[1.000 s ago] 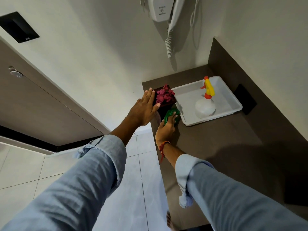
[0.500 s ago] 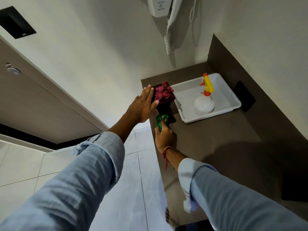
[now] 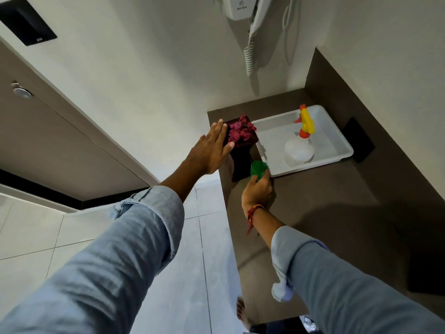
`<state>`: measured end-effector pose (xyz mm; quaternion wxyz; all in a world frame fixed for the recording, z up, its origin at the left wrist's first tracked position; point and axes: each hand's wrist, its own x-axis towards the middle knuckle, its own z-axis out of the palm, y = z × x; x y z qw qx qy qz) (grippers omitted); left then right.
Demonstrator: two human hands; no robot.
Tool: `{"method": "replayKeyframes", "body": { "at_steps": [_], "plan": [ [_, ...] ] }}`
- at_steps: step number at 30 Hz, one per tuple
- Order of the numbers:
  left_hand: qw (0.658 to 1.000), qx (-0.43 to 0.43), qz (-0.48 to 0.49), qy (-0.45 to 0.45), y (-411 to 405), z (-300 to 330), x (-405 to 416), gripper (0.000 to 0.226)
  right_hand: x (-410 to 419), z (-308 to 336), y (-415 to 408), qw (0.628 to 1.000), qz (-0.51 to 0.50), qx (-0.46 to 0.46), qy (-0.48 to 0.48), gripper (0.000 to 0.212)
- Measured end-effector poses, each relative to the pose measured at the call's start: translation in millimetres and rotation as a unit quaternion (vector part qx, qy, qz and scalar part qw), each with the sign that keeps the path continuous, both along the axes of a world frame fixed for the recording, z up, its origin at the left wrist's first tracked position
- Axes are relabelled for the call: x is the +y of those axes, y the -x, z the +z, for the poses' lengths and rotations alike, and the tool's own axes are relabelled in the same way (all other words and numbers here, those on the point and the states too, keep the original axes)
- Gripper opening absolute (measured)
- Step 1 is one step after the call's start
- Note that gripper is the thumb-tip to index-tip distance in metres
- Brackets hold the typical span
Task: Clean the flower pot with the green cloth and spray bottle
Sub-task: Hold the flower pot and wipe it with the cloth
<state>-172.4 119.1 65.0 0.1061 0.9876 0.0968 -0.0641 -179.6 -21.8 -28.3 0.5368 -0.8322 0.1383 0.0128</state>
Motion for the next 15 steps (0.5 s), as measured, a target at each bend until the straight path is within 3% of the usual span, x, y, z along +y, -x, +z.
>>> {"method": "replayKeyframes", "body": {
  "at_steps": [15],
  "plan": [
    [1.0, -0.015, 0.002, 0.015, -2, -8, 2, 0.071, 50, -9, 12, 0.992, 0.111, 0.014, 0.049, 0.048]
  ]
}}
